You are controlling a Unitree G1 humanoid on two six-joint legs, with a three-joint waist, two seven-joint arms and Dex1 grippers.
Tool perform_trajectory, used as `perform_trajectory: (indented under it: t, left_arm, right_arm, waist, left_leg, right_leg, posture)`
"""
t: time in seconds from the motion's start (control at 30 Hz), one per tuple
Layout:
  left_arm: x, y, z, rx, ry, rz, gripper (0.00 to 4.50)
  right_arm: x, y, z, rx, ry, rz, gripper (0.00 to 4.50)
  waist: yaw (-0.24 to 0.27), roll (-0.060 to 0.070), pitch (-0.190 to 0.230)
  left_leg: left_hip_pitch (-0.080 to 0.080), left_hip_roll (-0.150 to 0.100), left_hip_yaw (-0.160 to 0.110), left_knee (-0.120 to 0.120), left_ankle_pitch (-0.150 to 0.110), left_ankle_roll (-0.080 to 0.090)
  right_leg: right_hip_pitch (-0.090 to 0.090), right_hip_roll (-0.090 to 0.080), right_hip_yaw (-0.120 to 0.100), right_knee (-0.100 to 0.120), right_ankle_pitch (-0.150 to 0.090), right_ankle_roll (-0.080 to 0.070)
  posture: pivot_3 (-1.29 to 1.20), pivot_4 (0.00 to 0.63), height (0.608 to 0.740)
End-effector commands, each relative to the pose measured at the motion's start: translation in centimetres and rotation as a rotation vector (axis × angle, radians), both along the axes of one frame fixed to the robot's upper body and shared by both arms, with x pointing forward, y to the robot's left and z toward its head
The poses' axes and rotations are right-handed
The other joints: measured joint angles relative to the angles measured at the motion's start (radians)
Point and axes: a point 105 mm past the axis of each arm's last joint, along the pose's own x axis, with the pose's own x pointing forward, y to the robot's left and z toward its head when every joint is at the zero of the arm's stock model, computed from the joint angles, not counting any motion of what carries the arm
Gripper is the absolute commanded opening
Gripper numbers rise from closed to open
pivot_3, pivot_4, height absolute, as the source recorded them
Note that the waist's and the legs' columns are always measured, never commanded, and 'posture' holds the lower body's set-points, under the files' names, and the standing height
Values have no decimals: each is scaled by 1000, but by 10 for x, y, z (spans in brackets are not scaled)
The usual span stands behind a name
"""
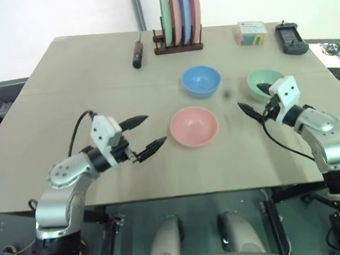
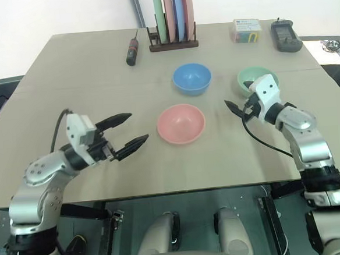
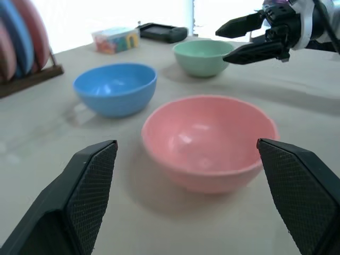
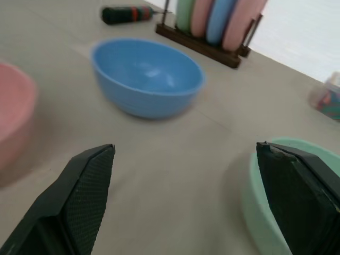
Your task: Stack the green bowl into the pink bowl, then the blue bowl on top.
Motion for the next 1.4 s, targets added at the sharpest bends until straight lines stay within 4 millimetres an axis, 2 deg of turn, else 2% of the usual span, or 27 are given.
perform_trajectory:
  t: [0.03, 0.2, 0.33, 0.47, 0.67, 0.7, 0.73, 0.8, 0.93, 1.03, 1.17, 1.3, 1.4]
  left_arm:
    - [-15, 16, 11, -41, -95, 84, 4466]
    - [-37, 18, -1, -92, -50, 77, 4466]
    - [-43, 21, -7, -87, -39, 92, 4466]
    - [-48, 17, -1, -130, -81, 70, 4500]
    - [-50, 12, -3, -146, -55, 63, 4500]
    - [-50, 12, -3, -146, -54, 62, 4500]
    - [-49, 12, -3, -144, -56, 63, 4500]
    - [-47, 12, -4, -136, -61, 63, 4500]
    - [-45, 11, -4, -136, -63, 52, 4500]
    - [-44, 11, -5, -129, -57, 44, 4500]
    - [-41, 9, -6, -120, -49, 18, 4500]
    - [-39, 8, -5, -115, -54, -4, 4500]
    - [-37, 8, -5, -109, -53, -13, 4500]
  right_arm:
    - [24, -25, 8, -100, -21, -102, 4445]
    - [45, -32, -8, -138, 72, -135, 4445]
    - [56, -33, -22, -205, 132, -160, 4445]
    - [58, -26, -27, -234, 177, -119, 3187]
    - [59, -24, -25, -248, 176, -94, 468]
    - [59, -24, -25, -250, 176, -91, 155]
    - [58, -22, -25, -247, 175, -79, 10]
    - [56, -18, -22, -242, 166, -39, 10]
    - [51, 5, 2, -252, 66, 108, 10]
    - [31, 34, 20, -279, 17, 302, 10]
    - [-28, 86, 42, -388, -58, 624, 10]
    - [-79, 119, 48, -448, -87, 813, 10]
    - [-101, 135, 47, -475, -112, 877, 10]
  waist:
    - [2, -1, 0]
    - [3, -1, 0]
    - [1, -1, 0]
    - [0, -1, 0]
    - [0, -1, 0]
    - [0, -1, 0]
    - [-2, -1, -1]
    - [-2, -2, -1]
    - [-4, -1, -1]
    - [-2, 0, 0]
    - [3, 1, 0]
    - [4, 0, 0]
    - [7, 0, 0]
  left_leg:
    - [0, 0, 1, 0, 0, 0]
    - [0, 0, -1, -1, 0, 0]
    - [0, 0, 0, -1, 0, 0]
    - [0, 0, 0, -1, 0, 0]
    - [0, 0, -1, -1, 0, 0]
    - [0, 0, 0, -1, 0, 0]
    - [1, 0, 0, -1, 0, 0]
    - [1, 1, 0, -1, 0, 0]
    - [1, 1, 0, -1, 0, 0]
    - [0, 1, 0, -1, 0, 0]
    - [0, 1, -1, -2, 0, 0]
    - [0, 1, -3, -2, 0, 0]
    - [0, 1, -3, -2, 0, 0]
  right_leg:
    - [0, 0, 0, 0, 0, 0]
    - [0, 0, -1, -1, 0, 0]
    - [0, 0, 0, -1, -2, -4]
    - [0, 0, 0, 0, -2, -4]
    - [0, 0, 0, -1, -2, -4]
    - [0, 0, 0, 0, -2, -4]
    - [0, 0, 0, 0, -2, -4]
    - [0, 1, 0, 0, -2, -4]
    - [0, 1, 0, 0, -2, -4]
    - [-1, 1, 0, 0, 0, 0]
    - [-2, 1, -1, 0, 0, 0]
    - [-1, 1, -2, 0, 0, 0]
    - [-1, 1, -3, 0, -3, -4]
  posture:
    - [0, 150, 740]
    - [0, 150, 740]
    - [0, 150, 740]
    - [0, 150, 740]
    - [0, 150, 740]
    - [0, 150, 740]
    - [0, 150, 740]
    - [0, 150, 740]
    - [0, 150, 740]
    - [0, 150, 740]
    - [0, 150, 740]
    - [0, 150, 740]
    - [0, 150, 740]
